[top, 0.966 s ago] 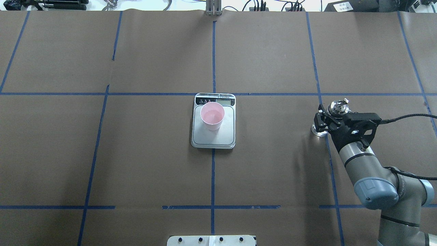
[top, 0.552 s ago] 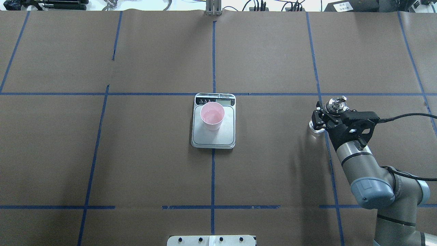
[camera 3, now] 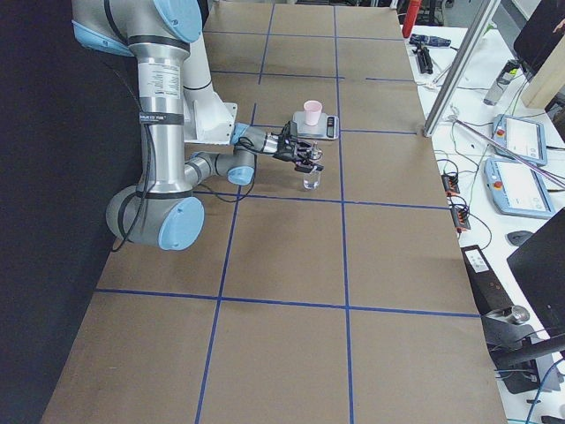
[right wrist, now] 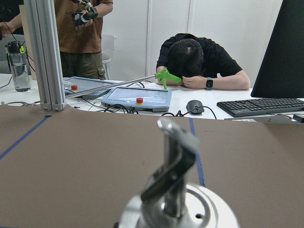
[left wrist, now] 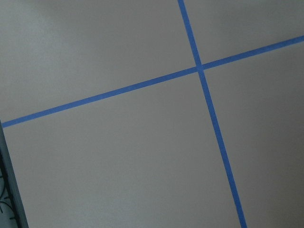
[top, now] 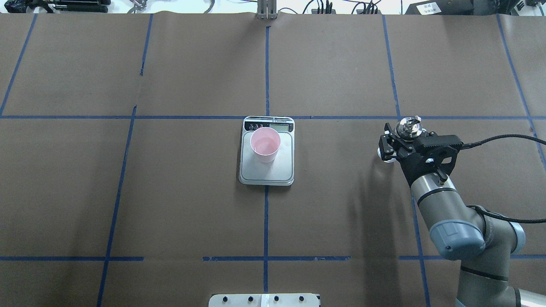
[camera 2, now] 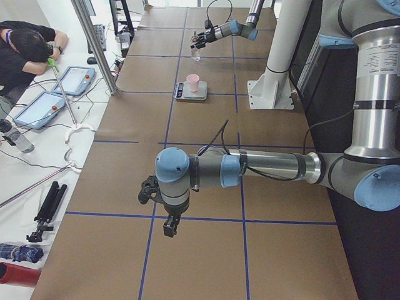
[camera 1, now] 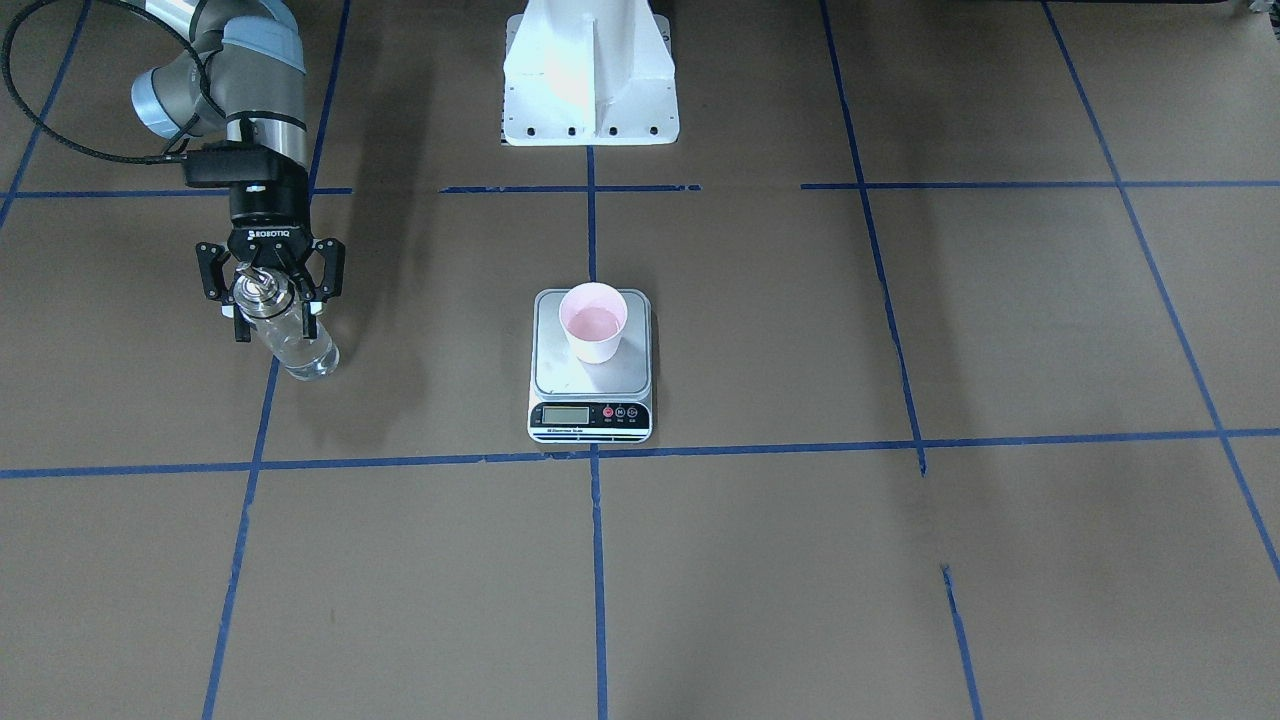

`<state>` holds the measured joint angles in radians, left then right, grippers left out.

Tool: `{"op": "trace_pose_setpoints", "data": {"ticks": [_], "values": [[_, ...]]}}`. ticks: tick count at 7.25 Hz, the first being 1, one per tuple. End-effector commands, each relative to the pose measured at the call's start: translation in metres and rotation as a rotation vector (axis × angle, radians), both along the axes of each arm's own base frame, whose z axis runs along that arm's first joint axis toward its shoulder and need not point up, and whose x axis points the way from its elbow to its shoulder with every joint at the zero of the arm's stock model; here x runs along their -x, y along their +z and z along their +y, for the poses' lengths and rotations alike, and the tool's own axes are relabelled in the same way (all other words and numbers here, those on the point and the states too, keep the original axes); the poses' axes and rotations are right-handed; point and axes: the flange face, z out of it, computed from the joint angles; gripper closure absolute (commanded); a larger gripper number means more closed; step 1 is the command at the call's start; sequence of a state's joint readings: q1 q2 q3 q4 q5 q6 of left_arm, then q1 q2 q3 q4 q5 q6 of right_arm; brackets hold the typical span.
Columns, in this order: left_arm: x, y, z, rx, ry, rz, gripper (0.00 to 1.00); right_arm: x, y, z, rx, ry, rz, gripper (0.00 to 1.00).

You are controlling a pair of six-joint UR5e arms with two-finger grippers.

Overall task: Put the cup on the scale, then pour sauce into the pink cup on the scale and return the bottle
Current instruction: 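Lift the glass bottle with the right gripper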

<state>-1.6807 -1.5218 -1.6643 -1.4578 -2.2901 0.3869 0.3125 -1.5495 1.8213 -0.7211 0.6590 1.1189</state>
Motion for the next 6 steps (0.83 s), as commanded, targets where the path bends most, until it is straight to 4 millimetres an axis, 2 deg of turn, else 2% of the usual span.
{"op": "trace_pose_setpoints", "data": {"ticks": [1, 2, 3, 4, 5, 6], "values": [[-0.016, 0.008, 0.000, 0.020, 0.014, 0.072, 0.00, 0.001, -0.003, 0.000, -0.002, -0.001, -0.004, 1.00], [-0.019, 0.008, -0.001, 0.067, -0.029, 0.074, 0.00, 0.001, -0.002, 0.000, -0.001, -0.002, -0.003, 1.00], [-0.032, 0.006, -0.004, 0.084, -0.029, 0.070, 0.00, 0.000, -0.003, 0.000, -0.002, -0.003, -0.001, 1.00], [-0.032, 0.004, -0.005, 0.078, -0.028, 0.069, 0.00, -0.001, -0.006, 0.000, -0.025, -0.022, 0.060, 1.00], [-0.032, 0.003, -0.005, 0.070, -0.028, 0.069, 0.00, -0.005, -0.016, 0.000, -0.088, -0.063, 0.217, 1.00], [-0.032, 0.003, -0.005, 0.069, -0.027, 0.069, 0.00, -0.011, -0.036, 0.004, -0.128, -0.090, 0.262, 1.00]]}}
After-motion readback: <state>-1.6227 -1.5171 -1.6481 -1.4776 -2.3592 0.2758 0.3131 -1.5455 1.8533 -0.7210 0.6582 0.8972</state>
